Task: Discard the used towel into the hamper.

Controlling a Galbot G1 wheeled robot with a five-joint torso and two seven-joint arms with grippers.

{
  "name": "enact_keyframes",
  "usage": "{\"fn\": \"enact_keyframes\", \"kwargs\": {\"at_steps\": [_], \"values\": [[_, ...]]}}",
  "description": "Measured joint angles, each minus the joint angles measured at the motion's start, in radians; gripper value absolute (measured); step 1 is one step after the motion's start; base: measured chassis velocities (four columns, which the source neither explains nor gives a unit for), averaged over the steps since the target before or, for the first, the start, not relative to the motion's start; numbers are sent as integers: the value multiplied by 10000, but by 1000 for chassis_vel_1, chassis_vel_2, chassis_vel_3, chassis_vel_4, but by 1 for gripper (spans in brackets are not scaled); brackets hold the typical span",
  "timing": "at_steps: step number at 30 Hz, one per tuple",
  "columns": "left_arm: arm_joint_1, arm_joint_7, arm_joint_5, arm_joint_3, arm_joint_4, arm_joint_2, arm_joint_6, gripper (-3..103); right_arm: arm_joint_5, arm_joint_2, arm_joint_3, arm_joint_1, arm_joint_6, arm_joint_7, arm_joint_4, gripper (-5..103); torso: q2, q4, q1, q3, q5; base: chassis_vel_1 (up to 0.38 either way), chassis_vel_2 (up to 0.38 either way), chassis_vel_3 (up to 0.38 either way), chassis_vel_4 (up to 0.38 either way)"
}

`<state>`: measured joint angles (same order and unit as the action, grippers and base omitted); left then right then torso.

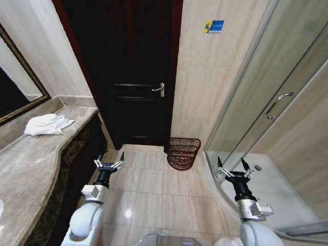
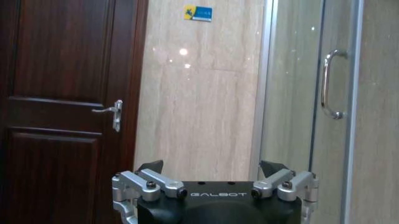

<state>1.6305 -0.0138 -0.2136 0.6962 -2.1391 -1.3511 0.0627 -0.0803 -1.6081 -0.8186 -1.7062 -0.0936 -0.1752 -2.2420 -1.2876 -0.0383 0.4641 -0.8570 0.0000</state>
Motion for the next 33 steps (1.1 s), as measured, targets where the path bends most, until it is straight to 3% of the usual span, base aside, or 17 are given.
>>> {"fn": "enact_keyframes", "kwargs": {"at_steps": [33], "values": [[126, -206, 202, -17, -78, -199, -248, 100, -117, 0, 13, 1, -456, -148, 242, 100, 2, -1, 6, -1, 1, -92, 134, 127, -87]]}}
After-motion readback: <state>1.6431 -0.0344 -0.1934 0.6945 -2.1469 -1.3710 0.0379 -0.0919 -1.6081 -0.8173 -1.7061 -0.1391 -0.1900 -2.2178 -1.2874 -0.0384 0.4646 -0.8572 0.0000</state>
